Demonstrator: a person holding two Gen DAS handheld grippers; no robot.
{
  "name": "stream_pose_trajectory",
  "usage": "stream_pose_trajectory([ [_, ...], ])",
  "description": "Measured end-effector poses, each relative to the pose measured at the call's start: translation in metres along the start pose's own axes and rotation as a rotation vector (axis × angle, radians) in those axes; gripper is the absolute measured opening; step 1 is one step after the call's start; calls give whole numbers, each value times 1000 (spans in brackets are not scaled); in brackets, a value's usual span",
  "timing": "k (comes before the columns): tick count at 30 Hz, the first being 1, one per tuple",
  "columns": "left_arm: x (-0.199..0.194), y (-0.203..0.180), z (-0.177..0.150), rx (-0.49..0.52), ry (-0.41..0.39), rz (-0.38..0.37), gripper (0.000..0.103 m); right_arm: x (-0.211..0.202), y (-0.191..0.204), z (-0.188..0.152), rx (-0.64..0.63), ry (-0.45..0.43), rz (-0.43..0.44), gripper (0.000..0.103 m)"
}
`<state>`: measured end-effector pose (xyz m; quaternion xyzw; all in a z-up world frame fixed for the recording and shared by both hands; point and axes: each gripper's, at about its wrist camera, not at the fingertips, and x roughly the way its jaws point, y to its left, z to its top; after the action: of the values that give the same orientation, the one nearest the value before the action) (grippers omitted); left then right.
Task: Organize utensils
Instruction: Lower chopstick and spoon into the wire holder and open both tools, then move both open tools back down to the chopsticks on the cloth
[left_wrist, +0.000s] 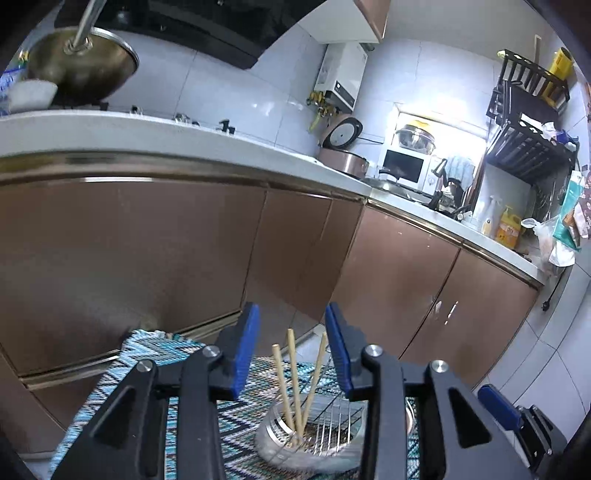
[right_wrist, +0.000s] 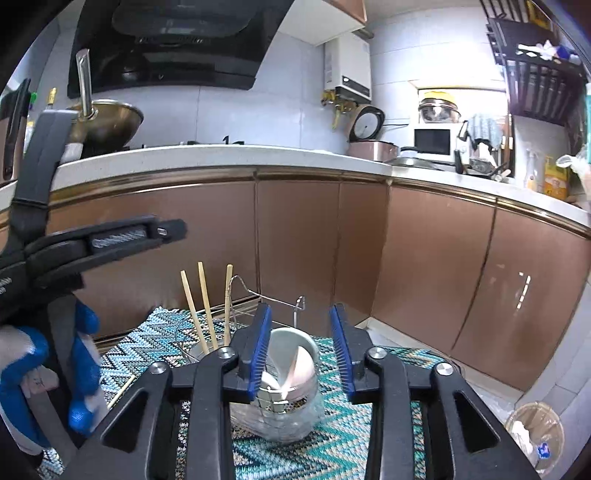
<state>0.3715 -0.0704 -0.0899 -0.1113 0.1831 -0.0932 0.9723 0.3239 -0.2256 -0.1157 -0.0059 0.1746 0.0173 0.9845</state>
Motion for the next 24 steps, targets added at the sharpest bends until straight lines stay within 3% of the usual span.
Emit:
stream_pose_trajectory([
  [3,-26,5,6,11,-17,15,43,-18,0,2,17,0,-12,44],
  [8,-72,19,18,32,-57,37,44,-51,1,5,42,-19,-14,56],
  [12,-116,37,30,59,-96,57,44,-80,2,10,47,-53,-39,82],
  [14,-138,49,35,69,-103,81,44,-97,2,14,58,-79,-46,88],
  [16,-154,59,41,72,-98,99,44,-114,2,19,66,-106,-55,101],
  [21,-196,83,49,62,-90,152,54,-148,7,27,82,-158,-41,103],
  [24,-214,95,50,52,-93,152,55,-165,13,29,77,-182,-34,103],
])
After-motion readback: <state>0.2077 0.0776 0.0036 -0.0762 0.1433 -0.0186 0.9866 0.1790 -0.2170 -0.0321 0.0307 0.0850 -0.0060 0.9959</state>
